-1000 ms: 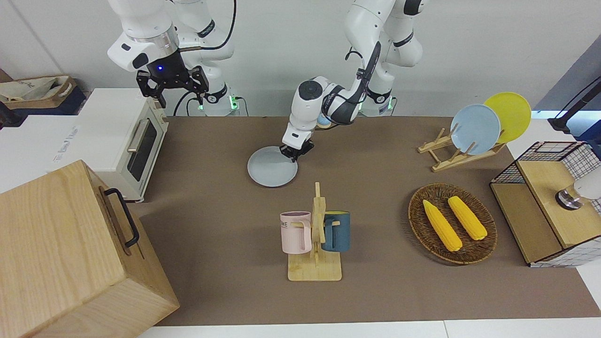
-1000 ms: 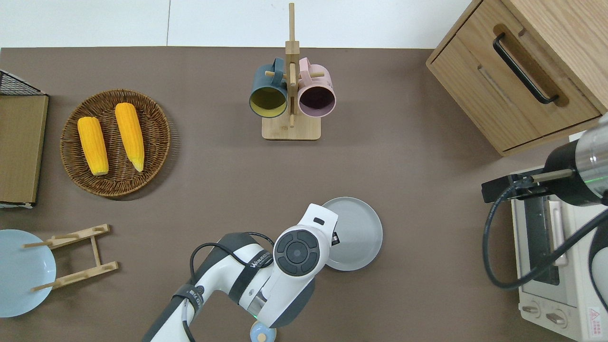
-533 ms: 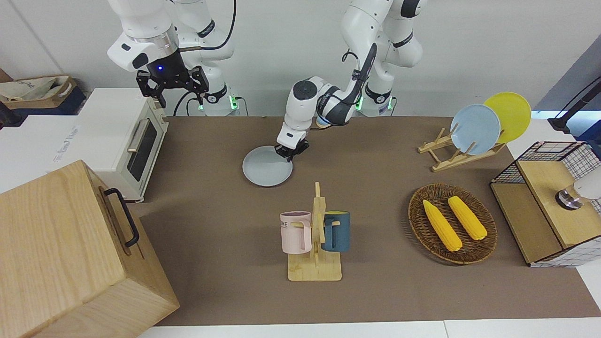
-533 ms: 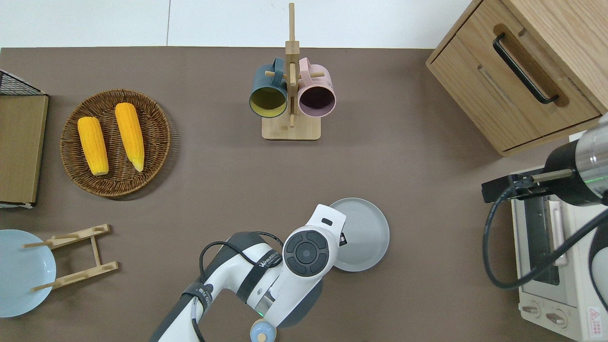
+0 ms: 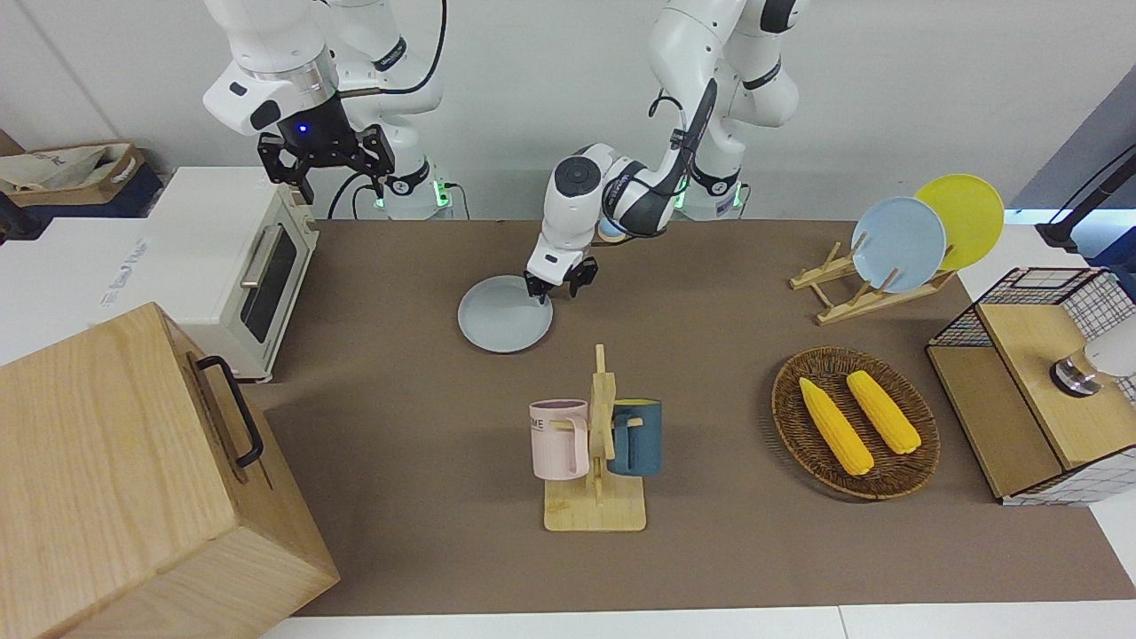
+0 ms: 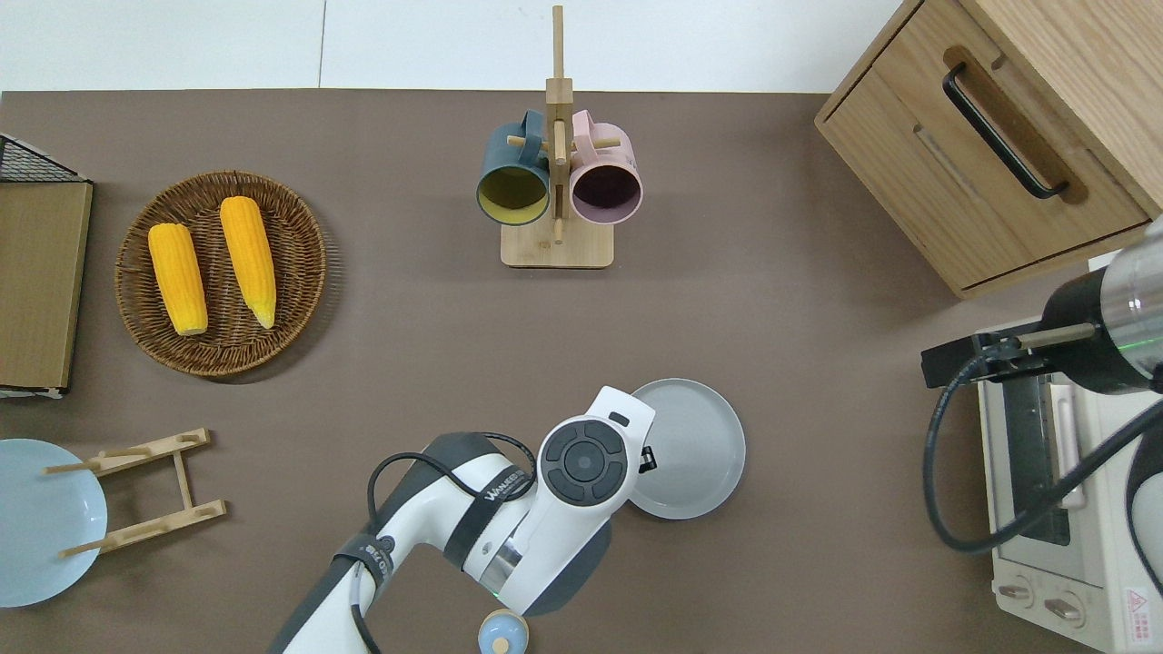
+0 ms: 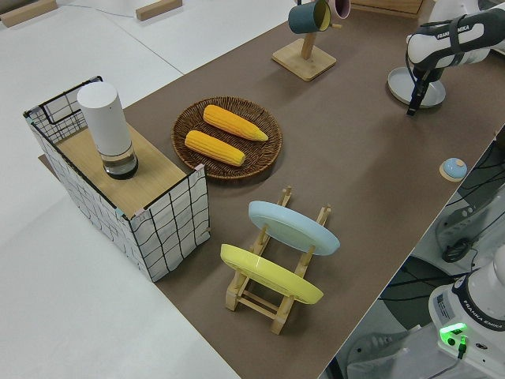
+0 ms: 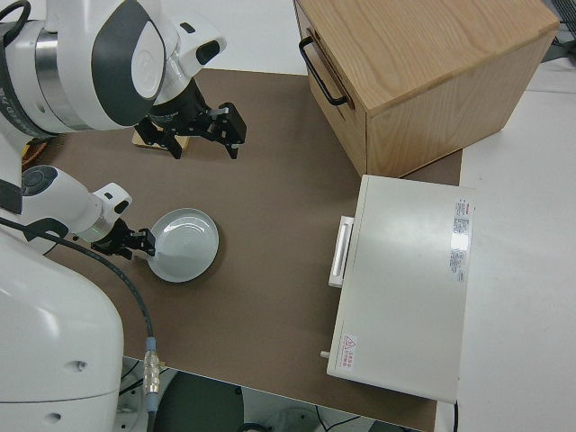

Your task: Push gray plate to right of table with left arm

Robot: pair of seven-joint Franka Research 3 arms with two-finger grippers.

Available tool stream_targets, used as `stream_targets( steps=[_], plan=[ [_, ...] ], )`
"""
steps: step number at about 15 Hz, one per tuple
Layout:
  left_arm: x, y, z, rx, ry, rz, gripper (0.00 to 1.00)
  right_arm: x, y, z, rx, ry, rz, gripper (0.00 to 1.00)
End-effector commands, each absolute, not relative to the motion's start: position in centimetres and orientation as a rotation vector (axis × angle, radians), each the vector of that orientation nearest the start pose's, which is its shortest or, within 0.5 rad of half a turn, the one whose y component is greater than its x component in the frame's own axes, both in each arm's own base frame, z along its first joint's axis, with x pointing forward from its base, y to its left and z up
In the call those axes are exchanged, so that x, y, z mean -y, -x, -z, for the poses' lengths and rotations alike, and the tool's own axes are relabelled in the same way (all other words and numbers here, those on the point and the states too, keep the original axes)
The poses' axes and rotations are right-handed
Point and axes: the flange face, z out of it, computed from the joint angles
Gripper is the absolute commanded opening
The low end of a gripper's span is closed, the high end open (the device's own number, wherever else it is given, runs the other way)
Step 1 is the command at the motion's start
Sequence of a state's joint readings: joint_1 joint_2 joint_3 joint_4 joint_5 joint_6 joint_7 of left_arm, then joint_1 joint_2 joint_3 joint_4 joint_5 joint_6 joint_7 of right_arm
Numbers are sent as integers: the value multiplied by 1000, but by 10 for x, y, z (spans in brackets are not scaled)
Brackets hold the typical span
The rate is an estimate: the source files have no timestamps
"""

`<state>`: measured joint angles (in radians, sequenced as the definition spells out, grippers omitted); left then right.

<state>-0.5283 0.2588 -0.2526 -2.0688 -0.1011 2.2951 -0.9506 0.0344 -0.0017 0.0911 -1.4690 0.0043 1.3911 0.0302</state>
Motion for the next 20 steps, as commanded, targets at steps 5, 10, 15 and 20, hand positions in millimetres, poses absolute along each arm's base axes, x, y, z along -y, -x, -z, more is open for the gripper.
stream_targets(
  steps=[5,10,15,20],
  plan=[
    [332,-447,-405,276,3181,-268,987,-65,-527,-661,147,3130,-126,983],
    [265,-487,-471,136,3156,-322,989,-65,-527,-660,145,3130,-128,983],
    [190,-505,-518,19,3156,-241,991,-65,-527,-660,147,3130,-128,983],
    [120,-523,-565,67,3132,-194,991,-65,-527,-660,147,3130,-128,983]
  ],
)
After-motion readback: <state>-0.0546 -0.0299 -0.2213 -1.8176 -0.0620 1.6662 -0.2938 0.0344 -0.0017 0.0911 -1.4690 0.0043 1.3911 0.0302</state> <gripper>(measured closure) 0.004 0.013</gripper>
